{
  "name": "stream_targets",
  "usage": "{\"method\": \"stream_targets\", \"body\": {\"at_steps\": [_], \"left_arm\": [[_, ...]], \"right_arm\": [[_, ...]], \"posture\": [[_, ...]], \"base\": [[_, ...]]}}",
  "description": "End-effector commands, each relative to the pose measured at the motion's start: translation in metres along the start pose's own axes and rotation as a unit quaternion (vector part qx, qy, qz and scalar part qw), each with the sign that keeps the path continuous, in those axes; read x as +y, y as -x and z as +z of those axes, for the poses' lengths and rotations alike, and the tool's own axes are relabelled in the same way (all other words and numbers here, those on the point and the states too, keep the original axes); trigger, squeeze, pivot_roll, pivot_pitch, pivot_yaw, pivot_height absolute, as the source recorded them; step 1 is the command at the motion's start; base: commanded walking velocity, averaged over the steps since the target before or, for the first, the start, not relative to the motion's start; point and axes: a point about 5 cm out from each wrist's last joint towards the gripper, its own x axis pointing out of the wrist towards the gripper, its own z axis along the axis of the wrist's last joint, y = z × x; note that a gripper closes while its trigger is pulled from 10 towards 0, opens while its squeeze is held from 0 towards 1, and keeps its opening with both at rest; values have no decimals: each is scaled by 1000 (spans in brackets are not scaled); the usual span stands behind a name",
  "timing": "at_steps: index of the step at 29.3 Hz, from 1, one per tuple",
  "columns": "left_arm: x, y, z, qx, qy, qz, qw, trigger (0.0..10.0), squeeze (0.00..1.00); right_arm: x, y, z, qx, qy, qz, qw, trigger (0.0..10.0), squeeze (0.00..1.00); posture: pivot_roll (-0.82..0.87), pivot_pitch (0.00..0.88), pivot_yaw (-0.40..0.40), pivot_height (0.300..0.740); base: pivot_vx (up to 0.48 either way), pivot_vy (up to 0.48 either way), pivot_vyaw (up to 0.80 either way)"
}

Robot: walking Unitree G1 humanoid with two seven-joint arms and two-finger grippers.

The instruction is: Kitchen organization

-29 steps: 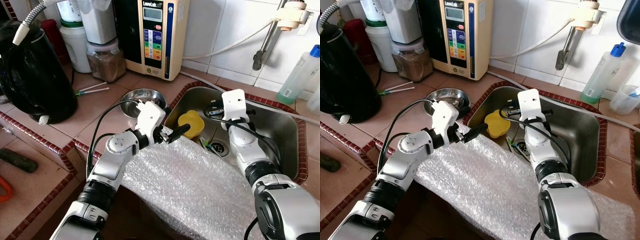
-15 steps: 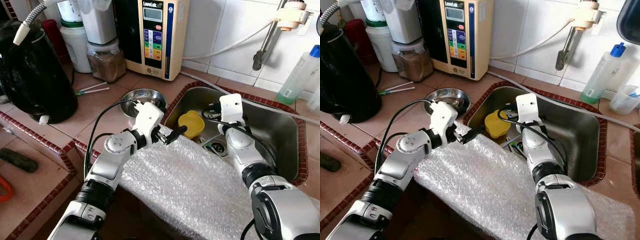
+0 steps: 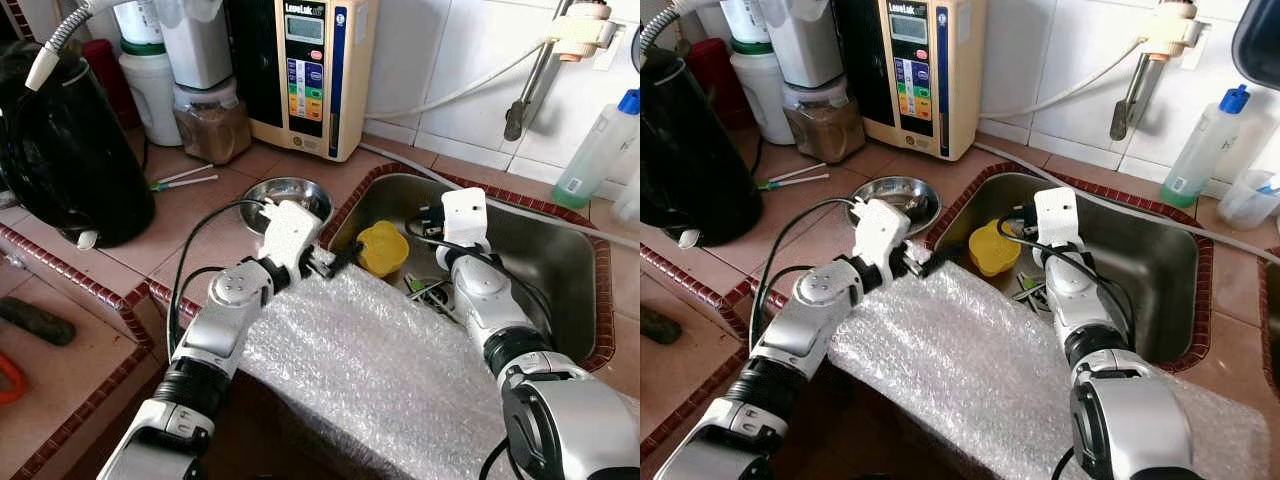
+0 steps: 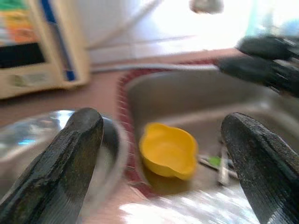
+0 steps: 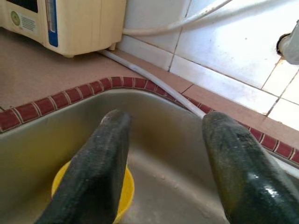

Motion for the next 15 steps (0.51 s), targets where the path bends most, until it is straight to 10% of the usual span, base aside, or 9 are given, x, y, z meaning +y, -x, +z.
{"method": "stream_targets", "body": {"at_steps": [1, 11, 12, 13, 15], "left_arm": [[14, -1, 10, -21, -1, 42, 999, 10000, 1000], [43, -2, 9, 8, -7, 140, 990, 10000, 1000], [46, -1, 7, 15, -5, 147, 989, 10000, 1000], [49, -1, 5, 24, -4, 156, 987, 10000, 1000], [52, 0, 3, 34, -2, 163, 986, 10000, 1000]], "right_arm": [[-1, -2, 9, -21, -17, -1, 1000, 10000, 1000], [14, 0, 27, -83, -46, 54, 994, 10000, 969], [20, 1, 30, -94, -45, 75, 992, 10000, 306], [28, 4, 34, -106, -37, 97, 989, 10000, 0], [33, 6, 37, -115, -38, 108, 987, 10000, 0]], "posture": [[157, 0, -5, 740], [132, 0, -10, 740], [126, 0, -7, 740], [121, 0, -2, 740], [119, 0, -1, 740]], "base": [[0, 0, 0], [0, 0, 0], [0, 0, 0], [0, 0, 0], [0, 0, 0]]}}
